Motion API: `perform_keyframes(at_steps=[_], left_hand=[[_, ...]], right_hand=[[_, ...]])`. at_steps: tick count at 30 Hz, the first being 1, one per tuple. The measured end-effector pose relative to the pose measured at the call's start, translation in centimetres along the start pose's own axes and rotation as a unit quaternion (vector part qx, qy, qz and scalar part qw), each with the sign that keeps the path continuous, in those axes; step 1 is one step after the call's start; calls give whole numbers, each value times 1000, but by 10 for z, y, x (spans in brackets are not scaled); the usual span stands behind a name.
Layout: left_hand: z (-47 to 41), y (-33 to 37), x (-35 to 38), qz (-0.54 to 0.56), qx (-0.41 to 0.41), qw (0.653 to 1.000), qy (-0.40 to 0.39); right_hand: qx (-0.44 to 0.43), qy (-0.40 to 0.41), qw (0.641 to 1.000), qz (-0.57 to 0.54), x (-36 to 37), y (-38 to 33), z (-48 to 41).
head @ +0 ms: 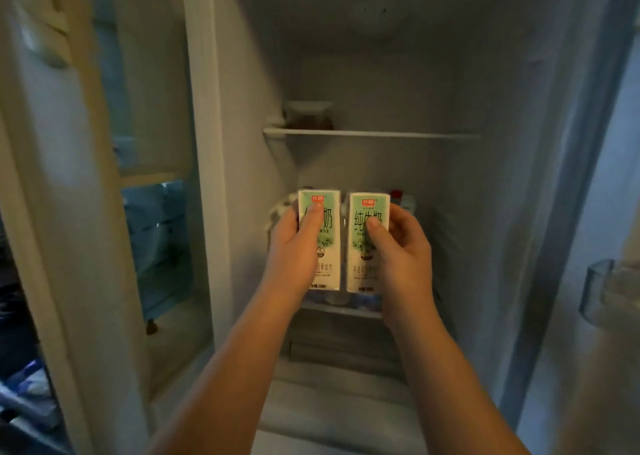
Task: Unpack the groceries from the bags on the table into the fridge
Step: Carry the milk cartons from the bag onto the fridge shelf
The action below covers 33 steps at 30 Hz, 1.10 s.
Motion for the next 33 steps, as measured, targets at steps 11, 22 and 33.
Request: perform_keyframes(at_steps=[11, 22, 33], left_hand=[[-139, 79, 27, 77, 143, 985, -60], [-254, 113, 53, 95, 178, 973, -110], [-303, 93, 60, 53, 86, 983, -151]], right_hand=[[-162, 25, 985, 48, 40, -71, -126], [-179, 39, 975, 124, 64, -95, -233], [-56, 8, 978, 202, 53, -75, -294]])
Point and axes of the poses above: each hand's wrist, its own z-axis away from the middle knuckle, its own x-axis out of the palm, y = z × x, the point moved 5 cm from there along -z, towards the middle knuckle, and after that the axes turned 4 degrees about -y, right-handed, at the moved point
